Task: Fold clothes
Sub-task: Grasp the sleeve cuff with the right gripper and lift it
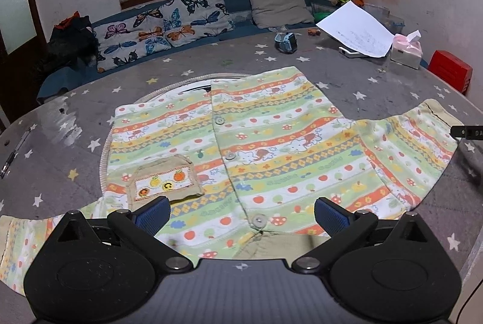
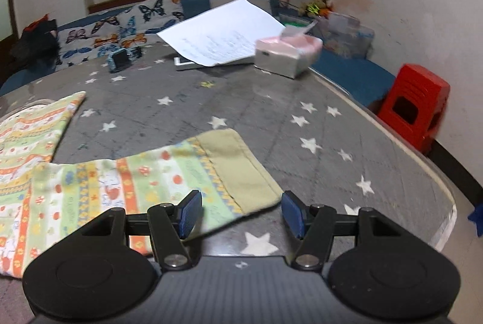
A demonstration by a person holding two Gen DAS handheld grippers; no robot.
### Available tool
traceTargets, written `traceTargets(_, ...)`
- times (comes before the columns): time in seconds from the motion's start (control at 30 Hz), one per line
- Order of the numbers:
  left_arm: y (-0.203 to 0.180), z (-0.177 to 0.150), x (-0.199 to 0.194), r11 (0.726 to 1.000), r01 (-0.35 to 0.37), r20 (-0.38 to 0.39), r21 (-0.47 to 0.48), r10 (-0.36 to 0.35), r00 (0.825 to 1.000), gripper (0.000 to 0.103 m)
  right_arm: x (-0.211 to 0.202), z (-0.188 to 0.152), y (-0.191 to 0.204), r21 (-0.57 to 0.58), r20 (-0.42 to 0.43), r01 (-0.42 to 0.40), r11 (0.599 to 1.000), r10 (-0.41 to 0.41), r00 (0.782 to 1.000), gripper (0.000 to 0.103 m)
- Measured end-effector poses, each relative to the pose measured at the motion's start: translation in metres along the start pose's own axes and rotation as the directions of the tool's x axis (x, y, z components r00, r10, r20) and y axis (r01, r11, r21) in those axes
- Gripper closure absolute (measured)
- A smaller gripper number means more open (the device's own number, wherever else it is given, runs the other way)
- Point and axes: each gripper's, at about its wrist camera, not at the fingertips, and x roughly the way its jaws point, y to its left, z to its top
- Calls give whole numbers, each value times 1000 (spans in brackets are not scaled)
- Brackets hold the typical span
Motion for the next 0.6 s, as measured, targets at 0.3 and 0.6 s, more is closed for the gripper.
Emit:
traceTargets(0.3,-5,1,5,1000,-5,-13,-12,5,1000,0,12,1,-8,63,20,-18,998,17,1000,65)
traceTargets(0.6,1,0,9,999,-25,-32,-28,24,999,0,0,6,-12,163,54,-131,978,124,991,95)
